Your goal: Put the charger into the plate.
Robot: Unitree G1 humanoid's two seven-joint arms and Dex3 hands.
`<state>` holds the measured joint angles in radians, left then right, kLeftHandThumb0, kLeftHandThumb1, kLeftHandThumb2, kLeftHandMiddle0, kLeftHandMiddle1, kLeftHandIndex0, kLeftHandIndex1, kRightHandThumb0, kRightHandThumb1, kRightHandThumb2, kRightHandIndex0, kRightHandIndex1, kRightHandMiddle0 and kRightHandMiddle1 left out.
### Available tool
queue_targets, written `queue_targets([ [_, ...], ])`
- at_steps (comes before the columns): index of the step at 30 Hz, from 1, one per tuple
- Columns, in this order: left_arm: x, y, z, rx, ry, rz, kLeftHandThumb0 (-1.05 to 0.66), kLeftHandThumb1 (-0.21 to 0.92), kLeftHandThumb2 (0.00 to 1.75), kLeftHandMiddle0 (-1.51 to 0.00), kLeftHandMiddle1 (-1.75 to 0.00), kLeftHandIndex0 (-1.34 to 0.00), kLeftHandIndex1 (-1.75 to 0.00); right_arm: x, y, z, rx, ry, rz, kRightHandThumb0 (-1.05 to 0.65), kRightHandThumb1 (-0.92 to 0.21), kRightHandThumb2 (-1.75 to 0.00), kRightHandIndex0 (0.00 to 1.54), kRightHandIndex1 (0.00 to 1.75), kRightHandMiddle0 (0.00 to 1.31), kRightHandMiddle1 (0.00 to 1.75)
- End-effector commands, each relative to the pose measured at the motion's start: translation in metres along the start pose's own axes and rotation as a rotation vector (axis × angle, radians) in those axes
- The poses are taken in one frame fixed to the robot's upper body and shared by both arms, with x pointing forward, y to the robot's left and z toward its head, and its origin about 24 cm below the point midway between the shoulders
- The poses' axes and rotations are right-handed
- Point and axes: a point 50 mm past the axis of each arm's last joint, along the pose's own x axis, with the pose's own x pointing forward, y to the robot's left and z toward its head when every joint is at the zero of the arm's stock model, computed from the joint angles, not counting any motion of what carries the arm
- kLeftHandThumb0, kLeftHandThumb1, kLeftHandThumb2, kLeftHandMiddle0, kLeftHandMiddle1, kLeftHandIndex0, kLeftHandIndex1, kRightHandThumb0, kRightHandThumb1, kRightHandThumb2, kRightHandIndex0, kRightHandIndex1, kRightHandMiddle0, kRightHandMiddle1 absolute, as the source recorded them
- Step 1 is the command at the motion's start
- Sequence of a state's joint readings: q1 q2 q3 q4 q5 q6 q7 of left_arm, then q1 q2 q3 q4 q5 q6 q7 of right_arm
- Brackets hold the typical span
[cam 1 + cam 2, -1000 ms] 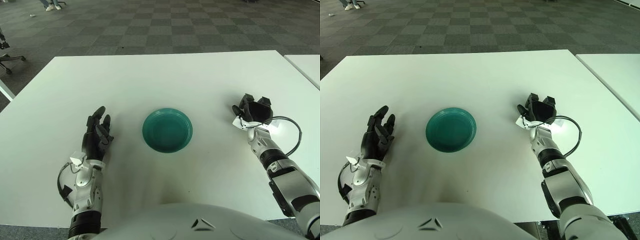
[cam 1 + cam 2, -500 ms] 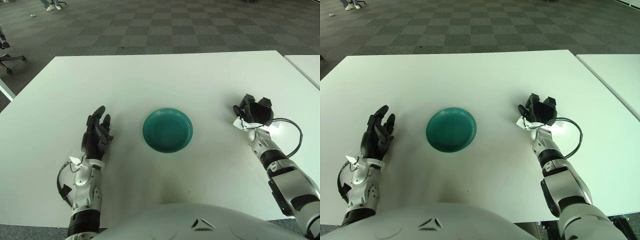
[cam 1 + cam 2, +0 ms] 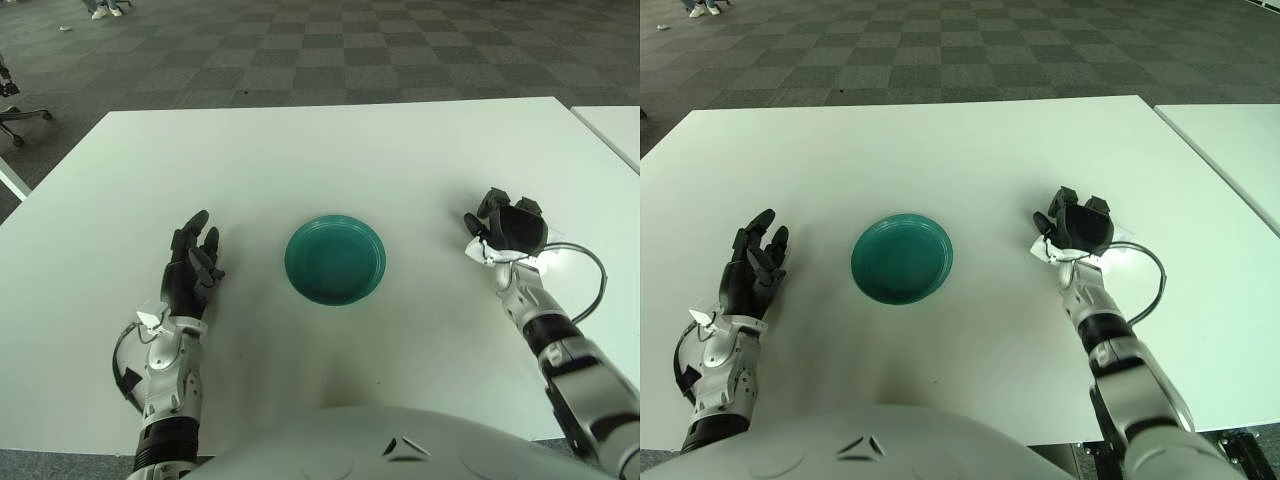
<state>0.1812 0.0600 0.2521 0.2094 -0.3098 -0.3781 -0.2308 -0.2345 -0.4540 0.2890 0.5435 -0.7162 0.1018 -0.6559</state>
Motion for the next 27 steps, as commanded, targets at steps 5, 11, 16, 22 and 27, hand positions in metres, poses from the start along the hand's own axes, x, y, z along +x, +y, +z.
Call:
queue_targets([
  [5,-0.002,0.006,-0.012,-0.011,0.077,0.015,-0.93,0.92,1.04,-0.3,0.0,0.0,-0.72,-0.027,-0.045,0.03,-0.06,-0.096,-0.02,-0.46,-0.39,-1.23,1.03,1.75,0.56,1.75],
  [11,0.0,0.006,-0.012,-0.011,0.078,0.015,-0.93,0.92,1.04,-0.3,0.0,0.0,-0.72,-0.024,-0.055,0.039,-0.067,-0.131,-0.009,-0.47,-0.35,-1.28,1.14,1.75,0.59,1.75],
  [16,0.002,0.006,-0.012,-0.011,0.078,0.015,-0.93,0.92,1.04,-0.3,0.0,0.0,-0.72,-0.02,-0.063,0.046,-0.098,-0.175,0.007,-0.48,-0.33,-1.31,1.19,1.75,0.61,1.75],
  [22,0.004,0.007,-0.013,-0.011,0.08,0.015,-0.93,0.92,1.04,-0.3,0.0,0.0,-0.72,-0.017,-0.064,0.052,-0.081,-0.211,0.032,-0.48,-0.32,-1.31,1.19,1.75,0.61,1.75],
  [27,0.006,0.007,-0.013,-0.011,0.08,0.015,-0.93,0.92,1.04,-0.3,0.0,0.0,-0.72,-0.015,-0.062,0.057,-0.071,-0.22,0.045,-0.48,-0.31,-1.32,1.19,1.75,0.62,1.75],
])
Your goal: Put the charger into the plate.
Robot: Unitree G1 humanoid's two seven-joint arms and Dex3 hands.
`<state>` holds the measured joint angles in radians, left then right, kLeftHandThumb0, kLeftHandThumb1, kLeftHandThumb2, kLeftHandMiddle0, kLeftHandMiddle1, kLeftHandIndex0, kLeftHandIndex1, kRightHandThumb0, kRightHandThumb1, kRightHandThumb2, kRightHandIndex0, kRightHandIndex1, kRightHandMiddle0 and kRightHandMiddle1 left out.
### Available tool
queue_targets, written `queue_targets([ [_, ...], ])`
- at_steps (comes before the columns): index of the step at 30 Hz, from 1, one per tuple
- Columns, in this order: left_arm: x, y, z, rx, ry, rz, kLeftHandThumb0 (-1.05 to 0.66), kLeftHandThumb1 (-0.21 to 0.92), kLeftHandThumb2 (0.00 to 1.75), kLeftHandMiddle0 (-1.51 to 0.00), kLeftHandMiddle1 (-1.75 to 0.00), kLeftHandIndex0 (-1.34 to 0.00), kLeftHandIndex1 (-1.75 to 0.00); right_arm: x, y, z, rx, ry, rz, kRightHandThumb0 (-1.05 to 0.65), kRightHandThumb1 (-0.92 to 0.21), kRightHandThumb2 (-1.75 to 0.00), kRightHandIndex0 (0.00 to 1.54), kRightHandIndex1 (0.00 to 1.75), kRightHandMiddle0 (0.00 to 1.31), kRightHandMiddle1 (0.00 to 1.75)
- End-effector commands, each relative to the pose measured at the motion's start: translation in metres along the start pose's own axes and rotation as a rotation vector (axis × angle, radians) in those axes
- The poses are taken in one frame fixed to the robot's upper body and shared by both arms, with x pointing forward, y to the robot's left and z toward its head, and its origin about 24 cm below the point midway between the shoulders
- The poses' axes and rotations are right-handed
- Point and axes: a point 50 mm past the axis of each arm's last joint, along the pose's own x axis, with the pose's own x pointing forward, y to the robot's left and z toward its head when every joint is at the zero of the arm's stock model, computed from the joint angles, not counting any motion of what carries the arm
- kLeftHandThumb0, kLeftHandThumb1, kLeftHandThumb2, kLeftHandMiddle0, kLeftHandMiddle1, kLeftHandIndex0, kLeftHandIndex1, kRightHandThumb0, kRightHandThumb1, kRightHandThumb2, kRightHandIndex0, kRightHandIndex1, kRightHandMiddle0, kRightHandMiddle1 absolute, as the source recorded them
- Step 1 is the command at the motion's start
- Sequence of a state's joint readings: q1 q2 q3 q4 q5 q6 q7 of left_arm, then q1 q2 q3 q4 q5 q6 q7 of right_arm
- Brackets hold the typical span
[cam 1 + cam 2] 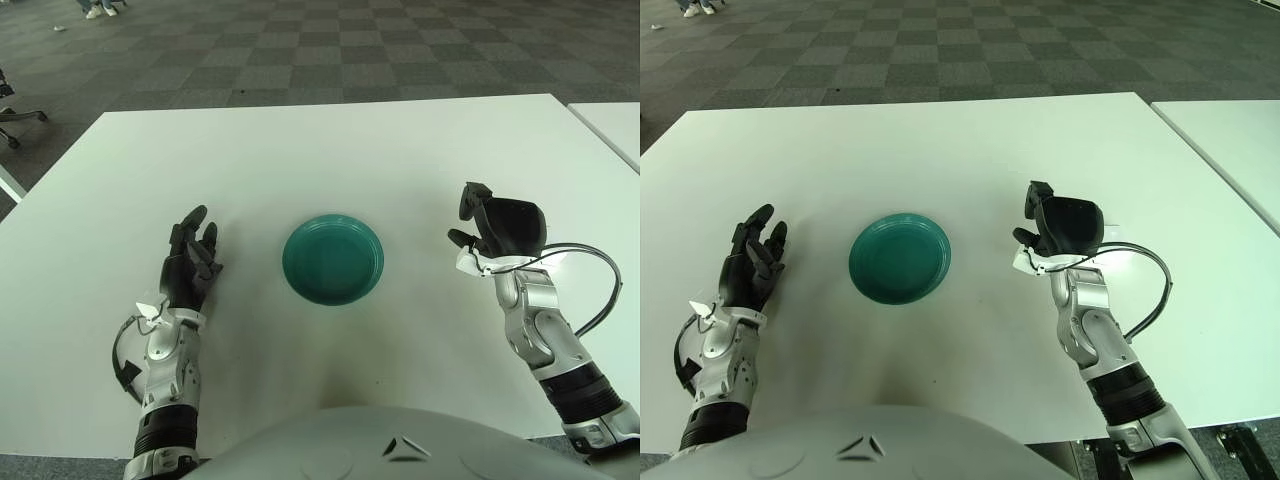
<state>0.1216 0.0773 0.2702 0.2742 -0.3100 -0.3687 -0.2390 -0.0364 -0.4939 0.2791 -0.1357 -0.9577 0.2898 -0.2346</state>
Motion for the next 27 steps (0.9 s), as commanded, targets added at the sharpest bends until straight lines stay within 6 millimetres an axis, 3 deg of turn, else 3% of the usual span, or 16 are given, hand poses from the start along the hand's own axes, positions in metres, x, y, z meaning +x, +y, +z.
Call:
queue_targets([
  [1,-0.005,0.004,-0.011,-0.011,0.068,0.017,-0.93,0.92,1.04,-0.3,0.0,0.0,-0.72,0.003,-0.001,0.004,0.004,-0.011,-0.003,-0.48,-0.31,-1.32,1.19,1.75,0.62,1.75],
  [27,-0.001,0.007,-0.012,-0.011,0.069,0.017,-0.93,0.92,1.04,-0.3,0.0,0.0,-0.72,0.003,-0.008,0.017,0.028,-0.064,-0.023,-0.48,-0.31,-1.32,1.17,1.75,0.62,1.75],
])
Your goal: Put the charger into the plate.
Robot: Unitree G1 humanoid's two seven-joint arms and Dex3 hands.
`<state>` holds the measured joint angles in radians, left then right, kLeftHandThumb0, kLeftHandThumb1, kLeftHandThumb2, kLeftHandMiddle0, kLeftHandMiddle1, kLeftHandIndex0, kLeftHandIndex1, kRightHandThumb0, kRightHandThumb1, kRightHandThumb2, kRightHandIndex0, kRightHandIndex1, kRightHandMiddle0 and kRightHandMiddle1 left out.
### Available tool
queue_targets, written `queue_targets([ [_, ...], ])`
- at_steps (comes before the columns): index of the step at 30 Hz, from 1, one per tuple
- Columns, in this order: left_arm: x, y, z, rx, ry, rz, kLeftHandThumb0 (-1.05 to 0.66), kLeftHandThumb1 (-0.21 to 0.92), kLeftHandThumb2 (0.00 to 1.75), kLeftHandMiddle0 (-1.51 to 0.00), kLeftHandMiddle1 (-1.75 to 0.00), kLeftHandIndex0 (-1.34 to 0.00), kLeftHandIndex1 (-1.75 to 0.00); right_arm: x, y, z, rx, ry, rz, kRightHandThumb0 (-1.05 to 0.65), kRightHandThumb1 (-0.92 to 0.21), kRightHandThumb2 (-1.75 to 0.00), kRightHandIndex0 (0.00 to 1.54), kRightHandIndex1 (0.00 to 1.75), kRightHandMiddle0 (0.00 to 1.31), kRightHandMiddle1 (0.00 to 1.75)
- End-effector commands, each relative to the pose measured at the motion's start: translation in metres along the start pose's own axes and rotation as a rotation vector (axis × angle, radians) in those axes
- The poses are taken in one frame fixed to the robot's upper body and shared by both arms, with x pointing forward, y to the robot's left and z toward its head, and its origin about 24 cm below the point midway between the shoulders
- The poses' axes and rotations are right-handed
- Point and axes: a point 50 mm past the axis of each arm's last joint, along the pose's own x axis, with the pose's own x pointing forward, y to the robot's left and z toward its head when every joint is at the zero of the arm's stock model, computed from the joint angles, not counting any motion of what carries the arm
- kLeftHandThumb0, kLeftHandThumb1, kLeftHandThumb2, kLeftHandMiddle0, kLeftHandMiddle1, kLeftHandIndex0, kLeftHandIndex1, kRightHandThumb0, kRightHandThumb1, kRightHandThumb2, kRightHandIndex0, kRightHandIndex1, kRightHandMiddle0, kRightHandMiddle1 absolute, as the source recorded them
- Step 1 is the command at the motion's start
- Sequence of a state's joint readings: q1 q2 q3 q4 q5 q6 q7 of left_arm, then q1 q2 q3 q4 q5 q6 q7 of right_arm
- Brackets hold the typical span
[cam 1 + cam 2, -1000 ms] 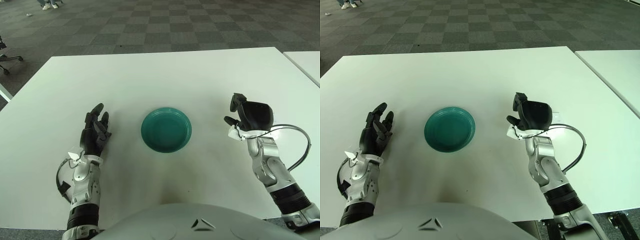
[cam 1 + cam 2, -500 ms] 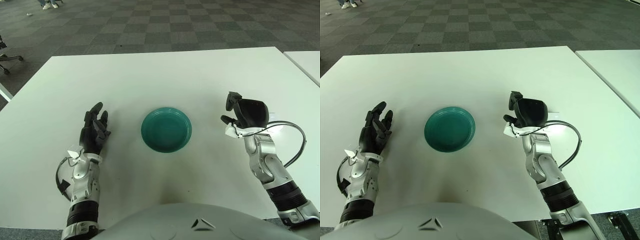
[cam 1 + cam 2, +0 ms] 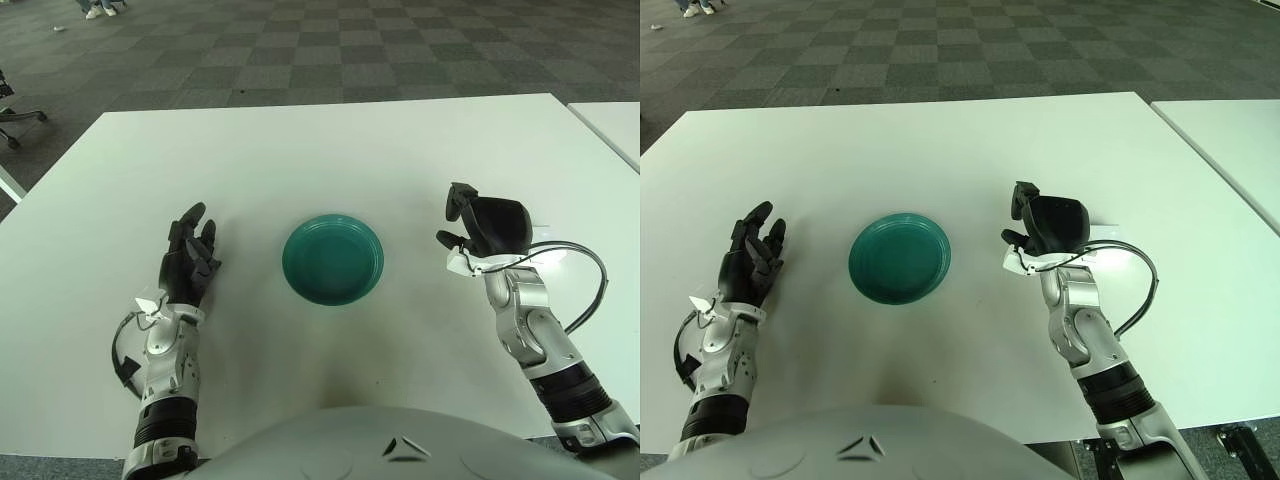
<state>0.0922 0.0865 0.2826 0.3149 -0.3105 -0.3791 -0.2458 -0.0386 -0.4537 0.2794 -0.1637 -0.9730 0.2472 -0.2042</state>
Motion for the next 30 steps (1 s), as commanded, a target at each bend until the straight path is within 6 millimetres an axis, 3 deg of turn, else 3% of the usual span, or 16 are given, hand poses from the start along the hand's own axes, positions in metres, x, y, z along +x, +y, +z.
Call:
queue_targets([
  [1,-0.006,0.004,-0.012,-0.013,0.071,0.015,-0.93,0.92,1.04,-0.3,0.0,0.0,-0.72,0.003,-0.007,0.002,-0.02,-0.012,-0.023,-0.48,-0.31,-1.32,1.17,1.75,0.62,1.75],
  [8,-0.004,0.005,-0.012,-0.014,0.072,0.015,-0.93,0.92,1.04,-0.3,0.0,0.0,-0.72,0.005,-0.006,0.003,-0.024,-0.002,-0.02,-0.48,-0.33,-1.3,1.16,1.75,0.61,1.75],
  [13,-0.003,0.006,-0.012,-0.014,0.072,0.015,-0.93,0.92,1.04,-0.3,0.0,0.0,-0.72,0.003,-0.007,0.002,-0.033,-0.016,-0.053,-0.44,-0.44,-1.16,1.02,1.75,0.52,1.75],
  [16,-0.002,0.006,-0.012,-0.014,0.073,0.015,-0.93,0.92,1.04,-0.3,0.0,0.0,-0.72,-0.003,-0.017,0.003,-0.077,-0.02,-0.031,-0.42,-0.55,-1.02,0.84,1.75,0.44,1.75],
  [18,-0.001,0.006,-0.012,-0.014,0.073,0.015,-0.93,0.92,1.04,-0.3,0.0,0.0,-0.72,-0.004,-0.02,0.002,-0.125,-0.008,0.006,-0.39,-0.72,-0.79,0.47,1.75,0.32,1.75],
  [19,-0.001,0.005,-0.012,-0.014,0.073,0.015,-0.93,0.92,1.04,-0.3,0.0,0.0,-0.72,-0.004,-0.019,0.0,-0.16,0.005,0.033,-0.5,-0.76,-0.78,0.39,1.61,0.27,1.67],
  [21,0.0,0.005,-0.013,-0.015,0.073,0.015,-0.93,0.92,1.04,-0.3,0.0,0.0,-0.72,-0.003,-0.017,-0.002,-0.197,0.02,0.062,-0.77,-0.86,-0.79,0.25,1.02,0.13,1.36],
  [22,0.0,0.005,-0.013,-0.015,0.073,0.014,-0.93,0.92,1.04,-0.3,0.0,0.0,-0.72,0.0,-0.013,-0.007,-0.243,0.027,0.088,-0.81,-0.87,-0.79,0.24,0.93,0.11,1.32],
  [24,0.0,0.005,-0.013,-0.015,0.073,0.014,-0.93,0.92,1.04,-0.3,0.0,0.0,-0.72,0.003,-0.009,-0.013,-0.322,0.034,0.129,-0.94,-0.9,-0.83,0.16,0.51,0.04,0.93],
  [27,0.0,0.005,-0.013,-0.015,0.073,0.014,-0.93,0.92,1.04,-0.3,0.0,0.0,-0.72,0.003,-0.009,-0.014,-0.392,0.034,0.164,-1.01,-0.91,-0.88,0.06,0.18,0.01,0.46],
  [30,0.001,0.004,-0.014,-0.015,0.073,0.014,-0.93,0.92,1.04,-0.3,0.0,0.0,-0.72,0.004,-0.009,-0.015,-0.413,0.039,0.186,-1.04,-0.92,-0.9,0.02,0.06,0.0,0.23],
])
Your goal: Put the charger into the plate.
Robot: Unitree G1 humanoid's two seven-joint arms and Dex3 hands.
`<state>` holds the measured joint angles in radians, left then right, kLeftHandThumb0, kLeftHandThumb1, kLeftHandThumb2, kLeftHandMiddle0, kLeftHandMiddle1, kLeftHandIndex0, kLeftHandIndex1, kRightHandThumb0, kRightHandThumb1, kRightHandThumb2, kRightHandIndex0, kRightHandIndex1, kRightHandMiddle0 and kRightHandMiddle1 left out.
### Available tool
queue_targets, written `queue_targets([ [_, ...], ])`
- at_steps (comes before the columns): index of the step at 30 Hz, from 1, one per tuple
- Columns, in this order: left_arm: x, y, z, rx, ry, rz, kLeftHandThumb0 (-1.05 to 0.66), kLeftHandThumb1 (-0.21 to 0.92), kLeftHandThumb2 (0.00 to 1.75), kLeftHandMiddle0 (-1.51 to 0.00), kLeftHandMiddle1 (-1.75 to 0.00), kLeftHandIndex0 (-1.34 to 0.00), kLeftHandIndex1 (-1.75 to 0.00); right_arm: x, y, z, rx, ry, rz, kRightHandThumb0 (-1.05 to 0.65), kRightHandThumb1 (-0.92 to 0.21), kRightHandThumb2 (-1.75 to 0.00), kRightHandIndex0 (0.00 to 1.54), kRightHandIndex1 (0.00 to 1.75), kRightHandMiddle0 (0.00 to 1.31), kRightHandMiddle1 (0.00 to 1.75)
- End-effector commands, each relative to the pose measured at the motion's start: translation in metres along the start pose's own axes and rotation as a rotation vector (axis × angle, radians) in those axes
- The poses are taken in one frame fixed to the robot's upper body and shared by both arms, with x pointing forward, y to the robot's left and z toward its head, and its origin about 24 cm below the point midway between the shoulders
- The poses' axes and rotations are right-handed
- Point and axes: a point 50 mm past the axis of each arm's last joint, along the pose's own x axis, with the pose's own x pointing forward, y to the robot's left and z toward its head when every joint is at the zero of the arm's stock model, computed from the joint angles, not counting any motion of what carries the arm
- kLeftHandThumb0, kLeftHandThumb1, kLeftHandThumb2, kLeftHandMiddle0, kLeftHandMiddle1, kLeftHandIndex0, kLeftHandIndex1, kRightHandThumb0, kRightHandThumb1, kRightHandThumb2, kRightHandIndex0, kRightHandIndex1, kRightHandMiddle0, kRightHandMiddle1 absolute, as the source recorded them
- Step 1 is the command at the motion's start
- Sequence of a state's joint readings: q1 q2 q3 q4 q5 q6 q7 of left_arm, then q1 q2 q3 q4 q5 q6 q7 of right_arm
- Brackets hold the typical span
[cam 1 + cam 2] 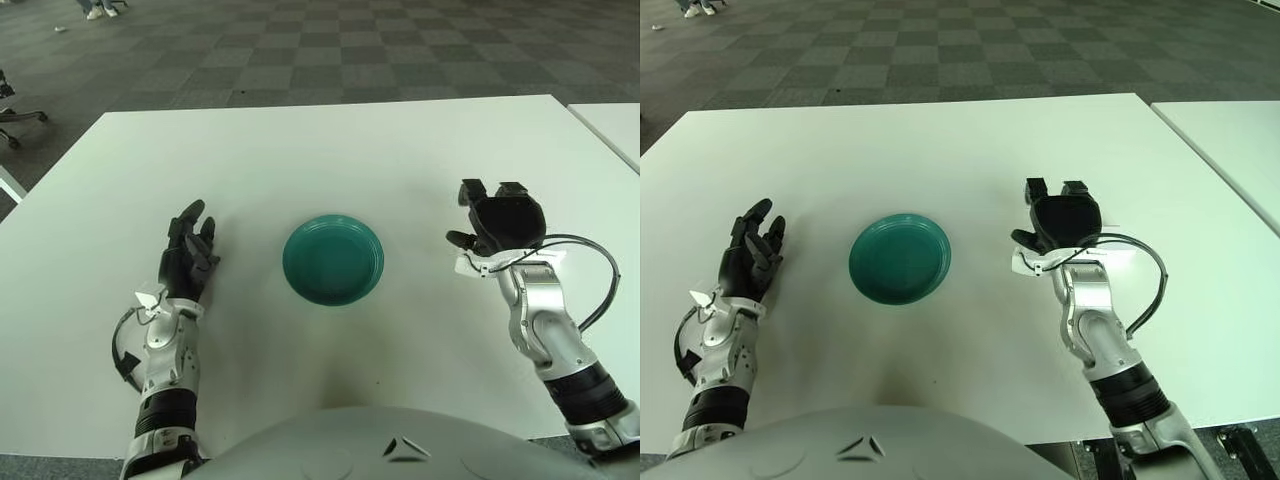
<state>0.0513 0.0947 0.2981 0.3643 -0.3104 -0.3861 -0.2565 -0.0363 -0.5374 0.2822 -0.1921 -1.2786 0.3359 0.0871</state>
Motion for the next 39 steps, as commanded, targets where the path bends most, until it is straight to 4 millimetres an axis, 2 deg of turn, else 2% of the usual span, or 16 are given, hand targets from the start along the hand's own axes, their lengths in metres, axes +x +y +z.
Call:
queue_targets([
  [1,-0.006,0.002,-0.013,-0.013,0.074,0.015,-0.93,0.92,1.04,-0.3,0.0,0.0,-0.72,0.004,-0.004,0.001,-0.045,-0.005,0.007,-1.04,-0.92,-0.9,0.01,0.04,0.0,0.17],
  [5,-0.006,0.002,-0.013,-0.013,0.074,0.015,-0.93,0.92,1.04,-0.3,0.0,0.0,-0.72,-0.003,-0.012,-0.002,-0.063,-0.005,0.051,-1.05,-0.92,-0.92,0.0,0.01,0.0,0.05],
  [9,-0.005,0.001,-0.013,-0.013,0.074,0.014,-0.93,0.92,1.04,-0.3,0.0,0.0,-0.72,-0.006,-0.017,-0.005,-0.072,-0.004,0.111,-1.05,-0.92,-0.92,0.0,0.0,0.0,0.01],
  [29,-0.001,0.0,-0.014,-0.014,0.075,0.014,-0.93,0.92,1.04,-0.3,0.0,0.0,-0.72,-0.011,-0.031,-0.032,-0.164,0.107,0.298,-1.05,-0.92,-0.99,0.0,0.0,0.0,0.0],
  [39,0.0,0.001,-0.014,-0.013,0.076,0.015,-0.93,0.92,1.04,-0.3,0.0,0.0,-0.72,-0.019,-0.032,-0.045,-0.185,0.206,0.321,-1.05,-0.92,-1.02,0.0,0.0,0.0,0.0],
])
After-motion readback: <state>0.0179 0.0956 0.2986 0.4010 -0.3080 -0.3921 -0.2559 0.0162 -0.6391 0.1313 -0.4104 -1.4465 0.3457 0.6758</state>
